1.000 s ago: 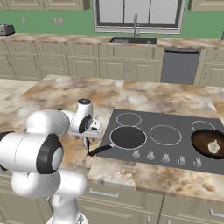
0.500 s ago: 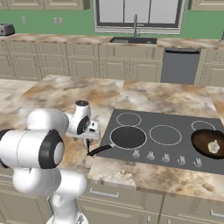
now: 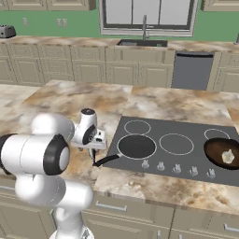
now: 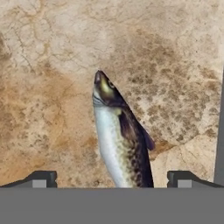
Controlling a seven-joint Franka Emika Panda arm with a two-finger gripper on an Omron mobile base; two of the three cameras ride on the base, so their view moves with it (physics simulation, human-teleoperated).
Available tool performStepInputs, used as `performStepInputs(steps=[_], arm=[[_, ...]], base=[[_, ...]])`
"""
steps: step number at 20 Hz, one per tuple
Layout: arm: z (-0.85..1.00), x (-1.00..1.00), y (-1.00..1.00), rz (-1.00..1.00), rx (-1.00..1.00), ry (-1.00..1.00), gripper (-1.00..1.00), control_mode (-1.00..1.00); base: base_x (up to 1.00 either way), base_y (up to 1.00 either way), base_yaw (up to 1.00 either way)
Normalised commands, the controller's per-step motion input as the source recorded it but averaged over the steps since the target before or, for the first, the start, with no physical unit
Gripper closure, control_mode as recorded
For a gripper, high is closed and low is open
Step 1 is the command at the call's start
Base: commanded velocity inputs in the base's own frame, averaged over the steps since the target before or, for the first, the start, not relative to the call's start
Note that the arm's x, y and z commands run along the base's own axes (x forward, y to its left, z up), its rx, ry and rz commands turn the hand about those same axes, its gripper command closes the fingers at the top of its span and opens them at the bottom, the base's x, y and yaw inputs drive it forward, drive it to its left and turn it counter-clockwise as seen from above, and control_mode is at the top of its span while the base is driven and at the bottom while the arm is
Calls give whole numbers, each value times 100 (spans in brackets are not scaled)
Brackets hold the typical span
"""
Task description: Place both pans onto different burners. Then place the garlic and the fish on different pans.
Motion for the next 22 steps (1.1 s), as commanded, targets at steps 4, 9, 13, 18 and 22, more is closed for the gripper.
performStepInputs(steps=[4,9,13,18,22], arm=[[-17,14,0,0,0,0,-100,-100],[-21,17,0,1,0,0,-100,-100],[-24,15,0,1,0,0,-100,-100],[-26,2,3,1,-1,0,100,-100],[-4,0,0,0,0,0,100,-100]], base=[[0,0,0],[0,0,0],[0,0,0],[0,0,0],[0,0,0]])
